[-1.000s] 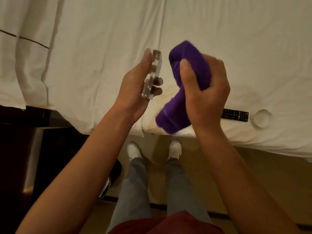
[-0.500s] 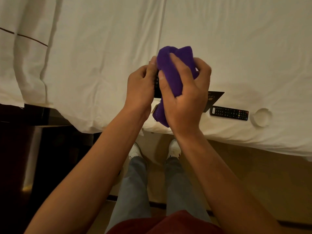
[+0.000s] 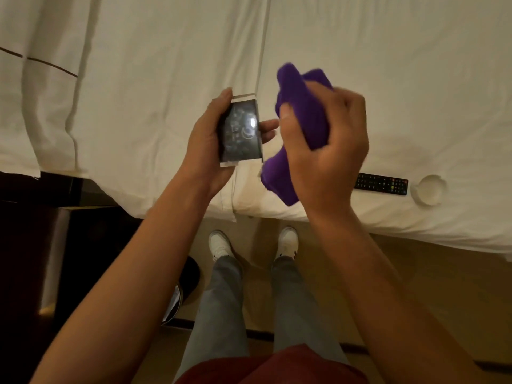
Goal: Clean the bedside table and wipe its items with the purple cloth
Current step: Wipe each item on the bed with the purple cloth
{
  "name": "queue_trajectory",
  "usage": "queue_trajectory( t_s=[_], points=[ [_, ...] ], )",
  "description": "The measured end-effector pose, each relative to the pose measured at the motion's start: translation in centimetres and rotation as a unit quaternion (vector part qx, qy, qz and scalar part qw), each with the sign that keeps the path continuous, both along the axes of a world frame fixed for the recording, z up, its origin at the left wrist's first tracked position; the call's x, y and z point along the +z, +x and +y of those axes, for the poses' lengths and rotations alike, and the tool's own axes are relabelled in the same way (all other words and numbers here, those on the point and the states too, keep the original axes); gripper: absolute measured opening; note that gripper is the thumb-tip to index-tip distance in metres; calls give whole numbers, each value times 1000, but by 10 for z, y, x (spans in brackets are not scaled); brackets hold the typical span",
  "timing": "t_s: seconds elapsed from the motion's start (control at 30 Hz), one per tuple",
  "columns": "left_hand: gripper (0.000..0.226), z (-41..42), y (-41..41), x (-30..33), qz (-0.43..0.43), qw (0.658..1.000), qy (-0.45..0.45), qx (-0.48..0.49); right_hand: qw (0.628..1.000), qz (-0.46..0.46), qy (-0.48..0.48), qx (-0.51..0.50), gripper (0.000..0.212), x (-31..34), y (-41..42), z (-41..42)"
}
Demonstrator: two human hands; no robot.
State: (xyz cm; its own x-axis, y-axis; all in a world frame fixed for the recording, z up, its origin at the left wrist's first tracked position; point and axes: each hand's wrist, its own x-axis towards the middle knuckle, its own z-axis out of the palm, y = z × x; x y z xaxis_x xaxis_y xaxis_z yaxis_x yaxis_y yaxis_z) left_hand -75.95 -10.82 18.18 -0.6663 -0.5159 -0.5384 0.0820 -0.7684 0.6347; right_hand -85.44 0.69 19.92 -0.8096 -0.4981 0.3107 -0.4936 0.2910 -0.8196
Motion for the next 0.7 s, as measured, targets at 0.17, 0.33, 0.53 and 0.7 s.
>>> queue_trajectory(
  t_s=[0.17,0.33,0.53,0.7],
  points=[
    [69,17,-14,7,55,997,39,28,994,44,74,60,51,-9,8,-30],
    [53,23,-20,7,-38,998,-23,44,998,26,55,33,45,-22,22,-23],
    [57,0,-20,-2,-35,994,-7,102,990,-61,87,90,47,-30,31,3],
    [57,-24,-13,-14,-37,995,19,96,969,-109,179,133,49,-50,32,37]
  ],
)
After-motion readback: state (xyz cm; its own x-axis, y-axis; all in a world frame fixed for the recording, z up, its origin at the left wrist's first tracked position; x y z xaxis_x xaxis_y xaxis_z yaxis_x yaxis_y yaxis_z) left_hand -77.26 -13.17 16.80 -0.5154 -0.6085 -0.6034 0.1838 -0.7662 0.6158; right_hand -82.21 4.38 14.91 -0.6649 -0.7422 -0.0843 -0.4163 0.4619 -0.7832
